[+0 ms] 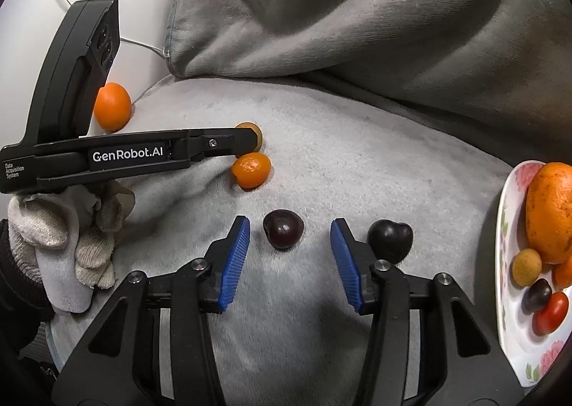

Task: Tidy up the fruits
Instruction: 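Close the left gripper on the kiwi while the right gripper closes on the plum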

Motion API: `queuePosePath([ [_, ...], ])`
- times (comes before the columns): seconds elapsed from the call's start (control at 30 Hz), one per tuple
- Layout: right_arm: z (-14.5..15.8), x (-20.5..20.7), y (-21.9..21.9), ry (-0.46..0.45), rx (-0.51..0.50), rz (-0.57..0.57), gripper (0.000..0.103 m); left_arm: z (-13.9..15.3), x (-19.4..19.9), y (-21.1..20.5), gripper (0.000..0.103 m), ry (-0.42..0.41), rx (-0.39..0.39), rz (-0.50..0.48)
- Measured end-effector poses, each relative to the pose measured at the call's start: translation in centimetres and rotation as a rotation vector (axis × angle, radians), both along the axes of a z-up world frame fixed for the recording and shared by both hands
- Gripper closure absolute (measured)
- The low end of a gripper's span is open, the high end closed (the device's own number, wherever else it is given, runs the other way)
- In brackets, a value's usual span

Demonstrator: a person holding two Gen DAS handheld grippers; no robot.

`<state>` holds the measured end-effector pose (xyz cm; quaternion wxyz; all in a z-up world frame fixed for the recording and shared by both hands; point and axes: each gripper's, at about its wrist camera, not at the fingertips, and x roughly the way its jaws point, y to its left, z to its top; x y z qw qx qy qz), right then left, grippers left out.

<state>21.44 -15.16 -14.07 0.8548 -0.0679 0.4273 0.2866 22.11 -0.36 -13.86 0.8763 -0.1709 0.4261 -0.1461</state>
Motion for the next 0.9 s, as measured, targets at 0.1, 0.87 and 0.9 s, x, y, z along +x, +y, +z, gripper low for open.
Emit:
queuePosePath([
  [0.1, -0.14, 0.08, 0.26, 0.004, -0.008, 0.007, 0.06, 0.03, -0.05, 0.07, 0.078, -0.005, -0.002, -0.001],
  [0.87, -0.44, 0.2, 0.3, -0.001, -0.006, 0.009, 0.078, 0.67, -0.66, 0.38, 0.078, -0.023, 0.002, 0.012],
  [0.9, -0.38, 0.14, 0.24, -0.002, -0.004, 0.01, 0.078, 0.84, -0.83, 0.37, 0.078, -0.028, 0.004, 0.012],
])
